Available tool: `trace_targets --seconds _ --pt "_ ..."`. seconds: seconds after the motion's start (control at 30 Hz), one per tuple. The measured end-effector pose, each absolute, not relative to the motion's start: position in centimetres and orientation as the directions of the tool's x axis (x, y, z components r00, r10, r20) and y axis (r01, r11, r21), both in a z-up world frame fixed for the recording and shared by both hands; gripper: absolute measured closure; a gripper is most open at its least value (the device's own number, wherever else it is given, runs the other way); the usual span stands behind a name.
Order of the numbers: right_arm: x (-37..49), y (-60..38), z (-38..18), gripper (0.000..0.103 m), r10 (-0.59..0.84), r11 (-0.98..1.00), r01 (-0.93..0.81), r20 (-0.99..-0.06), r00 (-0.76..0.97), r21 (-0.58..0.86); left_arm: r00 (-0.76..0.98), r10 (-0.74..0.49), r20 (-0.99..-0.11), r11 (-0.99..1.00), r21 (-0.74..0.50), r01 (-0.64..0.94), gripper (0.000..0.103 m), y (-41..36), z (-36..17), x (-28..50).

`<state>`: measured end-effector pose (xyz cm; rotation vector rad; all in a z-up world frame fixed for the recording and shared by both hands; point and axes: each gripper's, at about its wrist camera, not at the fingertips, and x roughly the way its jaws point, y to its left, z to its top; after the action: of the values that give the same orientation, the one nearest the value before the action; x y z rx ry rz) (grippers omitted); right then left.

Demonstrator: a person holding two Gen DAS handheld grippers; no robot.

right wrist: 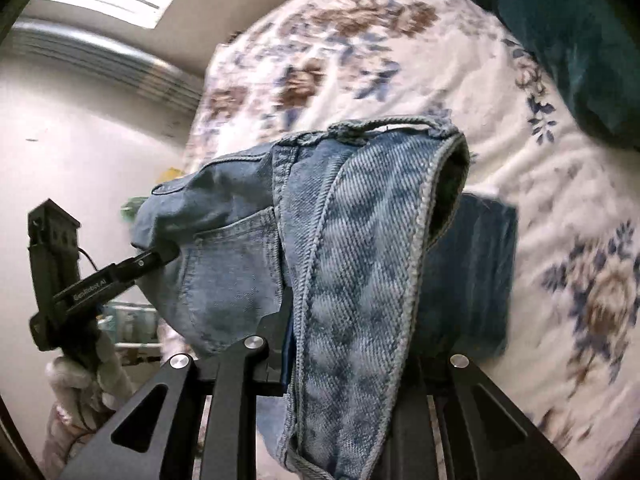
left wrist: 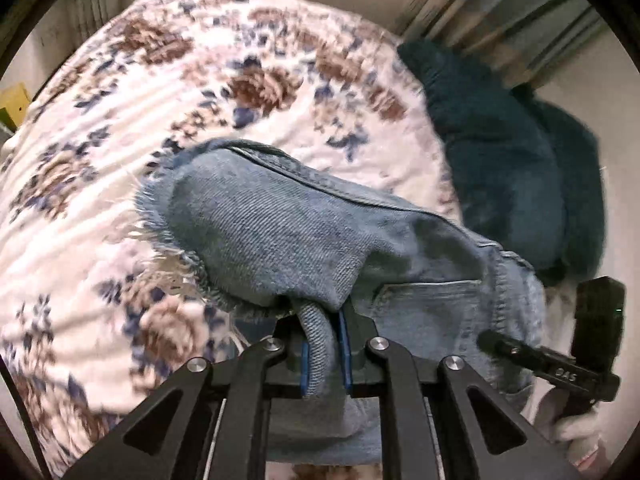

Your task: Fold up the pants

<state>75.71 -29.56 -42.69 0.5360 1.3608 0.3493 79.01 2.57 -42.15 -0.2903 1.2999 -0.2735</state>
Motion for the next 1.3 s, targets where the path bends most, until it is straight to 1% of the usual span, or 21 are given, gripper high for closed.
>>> trace_targets --seconds 0.1,0.17,0.2,0.23,0.3,0.37,0.43,0.47,0.53,0.57,0.63,0.8,0.87,0.9,0.93,0.97,1.0,1.03,1.1,1.17,1.3 --pt "78.2 -31.0 -47.2 0.081 0.498 0.854 0.1 -0.857 0.131 0.511 0.164 -0.322 -0.932 0.947 -0.321 0.036 0.089 1.4 -47.1 81.6" --pt "78.6 -32.0 -49.4 0.078 0.502 0.849 0.134 -0.859 0.1 0.512 0.102 -0.321 -0.941 0.947 -0.321 0.023 0.086 1.5 -49.6 82.4" --pt "78.9 -32.8 -50.5 0.073 0.521 0.832 0.174 -0.85 0.083 0.527 0.089 -0.349 -0.933 0.937 -0.35 0.007 0.085 2.1 -50.1 82.4" --pt "78.8 -33.2 -50.9 0.062 0.533 0.821 0.191 -0.843 0.079 0.537 0.099 -0.387 -0.917 0.921 -0.39 -0.015 0.083 2.8 -49.8 82.2" --pt "78.6 -34.0 -50.6 0.045 0.522 0.828 0.199 -0.85 0.069 0.525 0.156 -0.422 -0.893 0.897 -0.436 -0.07 0.075 4.8 -48.7 81.1" --pt "78.0 -34.9 -49.8 0.045 0.522 0.827 0.191 -0.848 0.088 0.529 0.193 -0.454 -0.87 0.874 -0.477 -0.091 0.071 6.4 -47.7 79.4" --pt "76.9 -35.2 -48.9 0.045 0.529 0.823 0.18 -0.842 0.102 0.539 0.201 -0.446 -0.872 0.878 -0.47 -0.089 0.07 7.0 -47.5 77.3" --pt "76.4 -35.3 -48.7 0.045 0.517 0.831 0.175 -0.85 0.103 0.527 0.198 -0.425 -0.883 0.891 -0.447 -0.082 0.07 7.0 -47.8 76.2" --pt "75.3 -35.3 -48.7 0.046 0.45 0.872 0.167 -0.888 0.094 0.46 0.172 -0.337 -0.926 0.935 -0.35 -0.056 0.07 6.4 -49.1 75.0" --pt "74.8 -35.2 -48.7 0.046 0.411 0.893 0.165 -0.908 0.087 0.42 0.167 -0.291 -0.942 0.952 -0.302 -0.048 0.068 6.0 -49.8 74.5" --pt "74.1 -35.2 -49.1 0.046 0.38 0.905 0.174 -0.922 0.078 0.388 0.172 -0.26 -0.95 0.961 -0.273 -0.053 0.065 5.8 -50.9 73.1" --pt "72.7 -34.4 -49.3 0.045 0.308 0.933 0.174 -0.949 0.068 0.316 0.194 -0.201 -0.96 0.972 -0.22 -0.083 0.065 5.5 -50.5 71.4" --pt "72.2 -34.0 -48.0 0.043 0.28 0.941 0.17 -0.956 0.086 0.291 0.223 -0.142 -0.964 0.982 -0.167 -0.094 0.066 5.0 -49.1 70.5" --pt "71.9 -33.6 -47.1 0.035 0.263 0.947 0.165 -0.96 0.099 0.277 0.247 -0.123 -0.961 0.984 -0.15 -0.094 0.066 4.9 -48.5 70.3" --pt "71.3 -33.1 -45.9 0.015 0.217 0.958 0.163 -0.968 0.129 0.236 0.276 -0.103 -0.956 0.987 -0.133 -0.094 0.058 4.6 -47.8 70.0" --pt "70.8 -32.6 -45.1 0.01 0.169 0.968 0.163 -0.974 0.151 0.193 0.294 -0.087 -0.952 0.988 -0.12 -0.095 0.051 4.2 -47.1 69.6" --pt "70.0 -31.8 -44.0 0.009 0.104 0.98 0.151 -0.978 0.179 0.132 0.306 -0.073 -0.949 0.99 -0.105 -0.092 0.03 3.6 -46.3 69.2" --pt "69.2 -31.0 -43.2 0.009 0.062 0.986 0.138 -0.979 0.194 0.09 0.312 -0.058 -0.948 0.992 -0.089 -0.086 0.012 3.2 -45.8 68.9" --pt "67.5 -29.3 -41.9 0.009 -0.041 0.992 0.123 -0.976 0.215 -0.014 0.332 -0.026 -0.943 0.996 -0.053 -0.071 0.01 2.1 -44.7 68.2" --pt "66.0 -27.9 -40.8 0.009 -0.093 0.991 0.116 -0.966 0.241 -0.067 0.346 -0.016 -0.938 0.998 -0.036 -0.05 0.01 1.2 -44.0 67.7" --pt "63.8 -27.2 -39.3 0.009 -0.125 0.986 0.144 -0.955 0.268 -0.088 0.384 0.001 -0.923 1.0 -0.004 -0.013 0.009 -0.3 -42.2 66.0"
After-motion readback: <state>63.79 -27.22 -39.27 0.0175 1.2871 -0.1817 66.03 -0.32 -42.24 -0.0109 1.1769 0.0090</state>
